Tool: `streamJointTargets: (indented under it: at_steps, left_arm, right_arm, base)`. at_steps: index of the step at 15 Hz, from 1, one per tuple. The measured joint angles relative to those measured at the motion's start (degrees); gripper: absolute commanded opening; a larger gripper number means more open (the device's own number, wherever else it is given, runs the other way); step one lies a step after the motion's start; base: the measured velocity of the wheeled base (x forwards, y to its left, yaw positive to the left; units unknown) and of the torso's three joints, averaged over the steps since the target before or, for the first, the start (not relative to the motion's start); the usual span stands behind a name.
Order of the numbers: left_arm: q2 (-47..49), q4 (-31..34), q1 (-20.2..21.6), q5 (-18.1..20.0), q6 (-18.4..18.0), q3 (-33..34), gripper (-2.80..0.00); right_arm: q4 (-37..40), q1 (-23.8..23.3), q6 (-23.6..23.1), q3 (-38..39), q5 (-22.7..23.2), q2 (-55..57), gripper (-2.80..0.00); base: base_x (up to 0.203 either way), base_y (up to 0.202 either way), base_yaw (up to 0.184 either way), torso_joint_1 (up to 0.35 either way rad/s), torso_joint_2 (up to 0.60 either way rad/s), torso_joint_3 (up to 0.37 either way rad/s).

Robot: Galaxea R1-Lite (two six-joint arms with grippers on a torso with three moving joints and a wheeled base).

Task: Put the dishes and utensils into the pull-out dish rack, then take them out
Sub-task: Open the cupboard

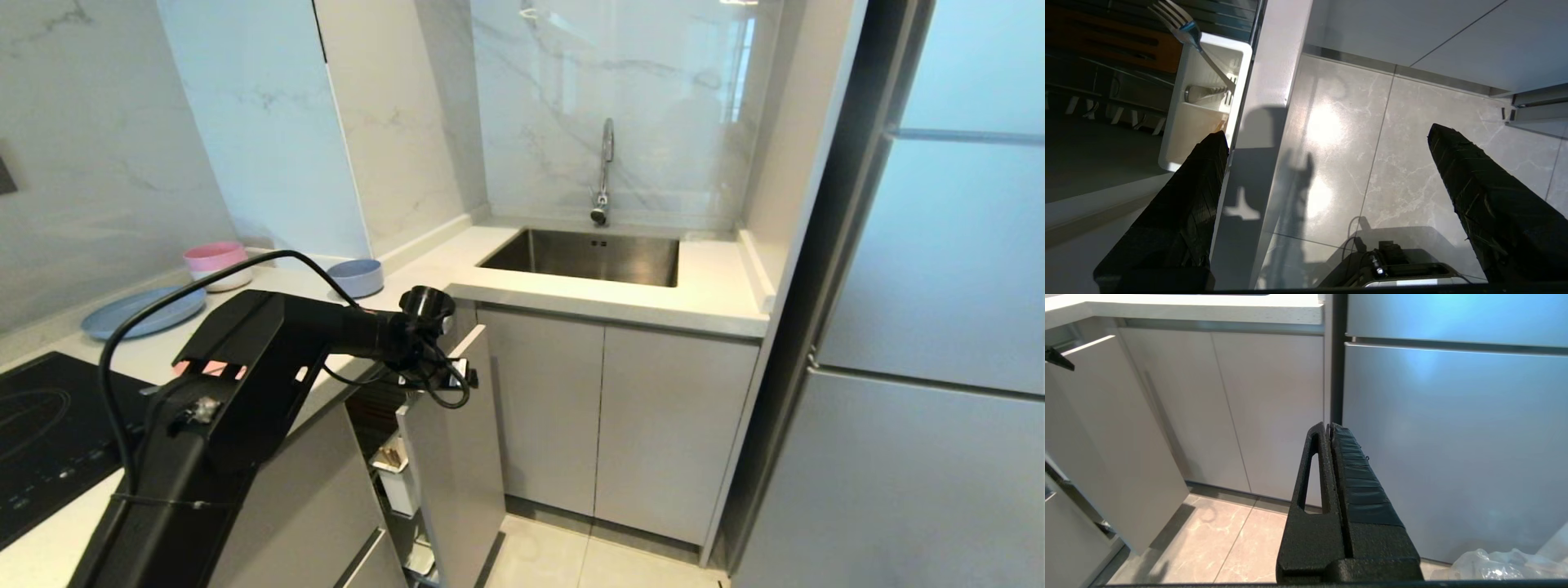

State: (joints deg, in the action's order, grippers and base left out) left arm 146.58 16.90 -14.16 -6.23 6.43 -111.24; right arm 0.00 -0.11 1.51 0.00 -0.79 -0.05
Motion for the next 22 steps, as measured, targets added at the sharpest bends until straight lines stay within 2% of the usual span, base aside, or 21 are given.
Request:
streamJointTargets:
  at_steps: [10,12,19,22]
  left_arm:
    - [-0.26,0.22,-5.57,-0.06,2.07,-0.04,0.00]
    - [-0.35,0.24,-6.70,0.00,3.47,-0.04,0.00]
    - [-0.30,0.10,-11.27,-0.02,3.81,-0.09,0.00]
    - [-0.22,-0.15,-12.98,-0.83,6.48,-0.11,0.00]
  right_arm:
    - [0.00,0.01,0.00,0.00,0.00,0.00,-2.80]
    - [0.00,0.00,-0.01,0.00,0.01,0.00,-2.80]
    - [0.00,0.01,0.00,0.00,0.00,0.01,-2.80]
    - [0.00,0.00,-0.02,0.00,0.00,0.00,-2.80]
  base:
    - [0.000,0.000,0.000,0.000,0.00,0.000]
    - [0.000,0.000,0.000,0.000,0.00,0.000]
    - [0.000,0.000,0.000,0.000,0.00,0.000]
    - [0.000,0.000,0.000,0.000,0.00,0.000]
